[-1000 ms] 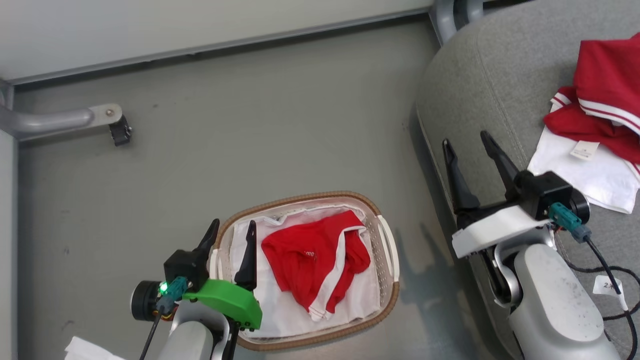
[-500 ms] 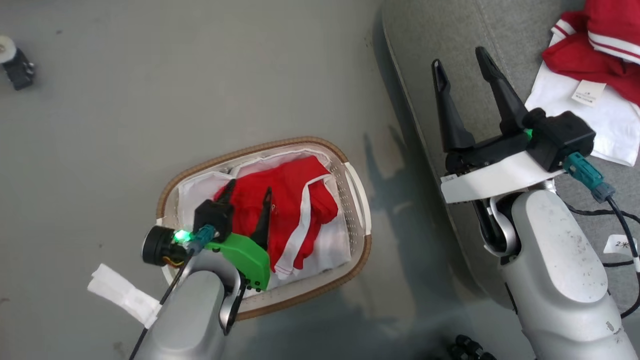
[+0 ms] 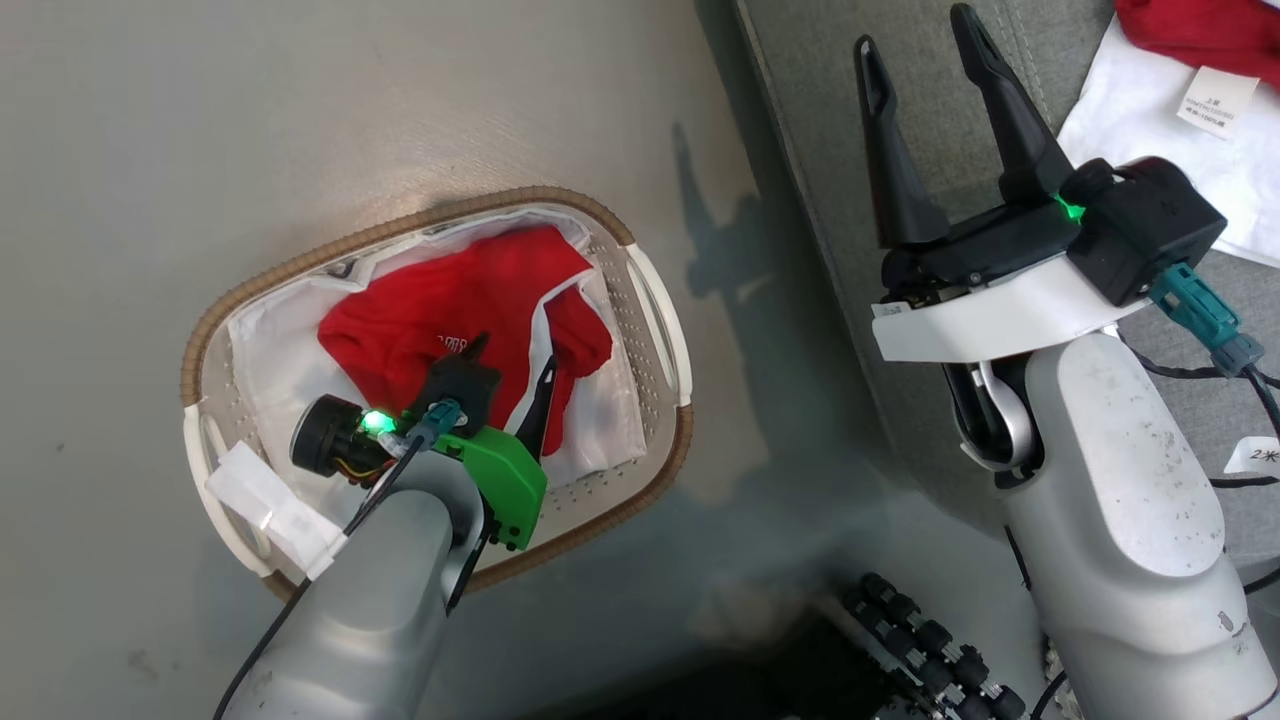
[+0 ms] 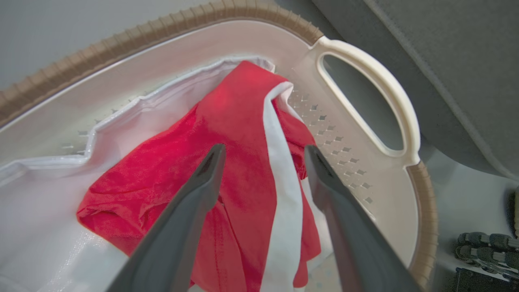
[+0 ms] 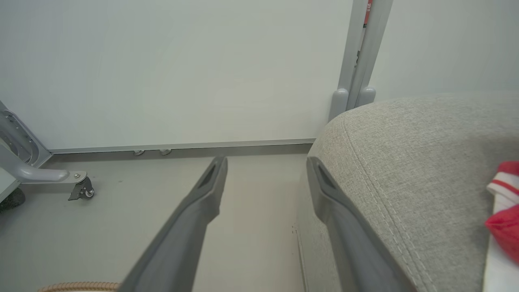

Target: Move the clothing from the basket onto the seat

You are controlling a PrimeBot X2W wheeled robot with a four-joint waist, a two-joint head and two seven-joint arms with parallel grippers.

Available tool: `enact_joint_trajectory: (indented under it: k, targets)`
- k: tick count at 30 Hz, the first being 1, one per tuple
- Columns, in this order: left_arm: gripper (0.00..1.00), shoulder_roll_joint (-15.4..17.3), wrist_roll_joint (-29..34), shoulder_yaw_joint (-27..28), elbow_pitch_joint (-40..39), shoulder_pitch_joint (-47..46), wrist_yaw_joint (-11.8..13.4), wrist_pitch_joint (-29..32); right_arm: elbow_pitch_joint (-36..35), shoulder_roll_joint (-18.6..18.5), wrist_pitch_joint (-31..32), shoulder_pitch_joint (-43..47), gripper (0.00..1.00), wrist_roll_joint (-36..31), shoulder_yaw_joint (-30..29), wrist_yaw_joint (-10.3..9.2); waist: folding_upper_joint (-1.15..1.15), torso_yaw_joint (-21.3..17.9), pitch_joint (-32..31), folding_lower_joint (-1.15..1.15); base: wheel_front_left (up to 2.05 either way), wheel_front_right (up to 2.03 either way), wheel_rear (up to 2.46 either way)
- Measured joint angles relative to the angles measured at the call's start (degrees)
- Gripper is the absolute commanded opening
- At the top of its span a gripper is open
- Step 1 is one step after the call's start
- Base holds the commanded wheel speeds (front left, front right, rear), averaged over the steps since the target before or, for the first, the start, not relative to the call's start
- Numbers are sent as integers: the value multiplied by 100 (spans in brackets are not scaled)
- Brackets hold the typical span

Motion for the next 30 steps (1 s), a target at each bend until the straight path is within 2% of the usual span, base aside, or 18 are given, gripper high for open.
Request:
enact_joint_trajectory:
  k: [10,17,26,27,28,29,30]
  targets:
    - [100,4,-133,-369,736,-559,67,0,-209,2,0,-127,100,59,-49,0,0,-236,636,0,0,0,0]
    - [100,2,-197,-705,1147,-965,477,0,-303,8,0,-153,100,57,-132,0,0,-242,910,0,0,0,0]
    - [100,2,-209,-1024,1657,-1251,735,71,-371,10,0,-152,100,21,-98,0,0,-149,956,0,0,0,0]
    - [66,1,-258,-1027,1690,-1273,760,121,-380,10,0,-152,100,14,-89,0,0,-141,955,0,0,0,0]
    - [24,3,-302,-1043,1717,-1288,759,155,-389,11,0,-152,100,13,-79,0,0,-137,952,0,0,0,0]
    - [0,3,-315,-1057,1735,-1296,759,165,-391,11,0,-151,100,13,-76,0,0,-134,949,0,0,0,0]
    - [0,1,-347,-1066,1759,-1307,751,197,-391,11,0,-151,100,12,-71,0,0,-130,943,0,0,0,0]
